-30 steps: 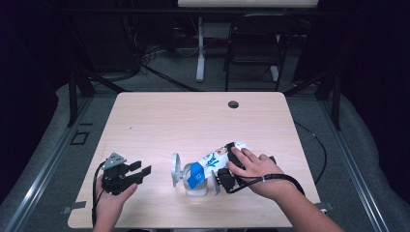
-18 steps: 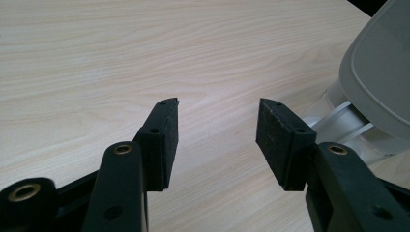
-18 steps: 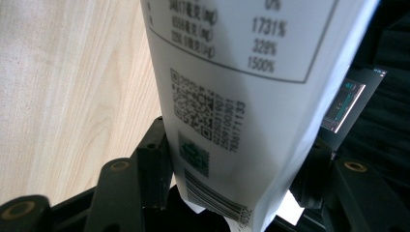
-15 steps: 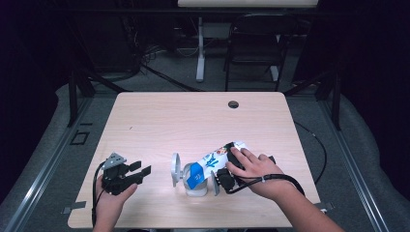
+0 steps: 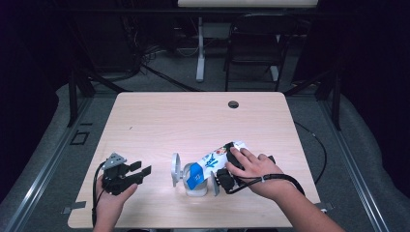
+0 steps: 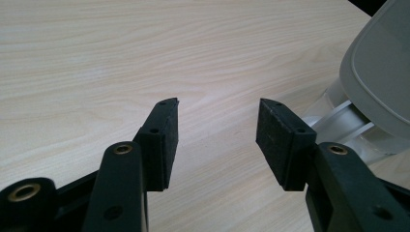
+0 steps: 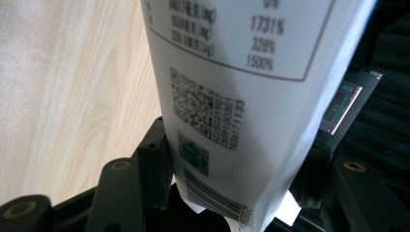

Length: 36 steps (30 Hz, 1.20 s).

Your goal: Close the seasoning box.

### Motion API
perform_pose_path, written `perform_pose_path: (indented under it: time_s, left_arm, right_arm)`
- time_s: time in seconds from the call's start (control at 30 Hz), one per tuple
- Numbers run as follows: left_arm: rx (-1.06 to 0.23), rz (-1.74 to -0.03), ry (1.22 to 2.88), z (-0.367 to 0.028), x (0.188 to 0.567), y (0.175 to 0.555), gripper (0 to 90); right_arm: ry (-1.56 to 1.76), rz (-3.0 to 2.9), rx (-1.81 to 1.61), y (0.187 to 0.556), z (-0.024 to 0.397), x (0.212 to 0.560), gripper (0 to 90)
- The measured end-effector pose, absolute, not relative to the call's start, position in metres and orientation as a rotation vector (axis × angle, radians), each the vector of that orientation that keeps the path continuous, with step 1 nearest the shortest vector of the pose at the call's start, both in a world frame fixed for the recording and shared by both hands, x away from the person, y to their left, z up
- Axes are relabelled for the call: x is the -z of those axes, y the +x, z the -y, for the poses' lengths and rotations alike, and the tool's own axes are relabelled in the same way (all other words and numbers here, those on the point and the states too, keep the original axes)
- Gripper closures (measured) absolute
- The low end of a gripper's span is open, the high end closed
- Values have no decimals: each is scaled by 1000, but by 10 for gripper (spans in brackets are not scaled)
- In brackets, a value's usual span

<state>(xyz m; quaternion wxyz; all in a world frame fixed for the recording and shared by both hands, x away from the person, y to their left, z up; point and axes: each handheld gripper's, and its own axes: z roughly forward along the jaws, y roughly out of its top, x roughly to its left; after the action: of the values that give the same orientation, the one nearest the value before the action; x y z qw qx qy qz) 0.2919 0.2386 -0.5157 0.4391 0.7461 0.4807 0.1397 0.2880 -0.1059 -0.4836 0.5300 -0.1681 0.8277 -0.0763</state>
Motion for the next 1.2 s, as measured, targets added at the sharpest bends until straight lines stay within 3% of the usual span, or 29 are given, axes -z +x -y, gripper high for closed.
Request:
perform_pose_path:
  time_s: [1.2]
  left_arm:
    - [-348, -1194, 1855, -239, 516, 292, 506]
  right_arm:
    - [-424, -1959, 211, 287, 105, 480, 466]
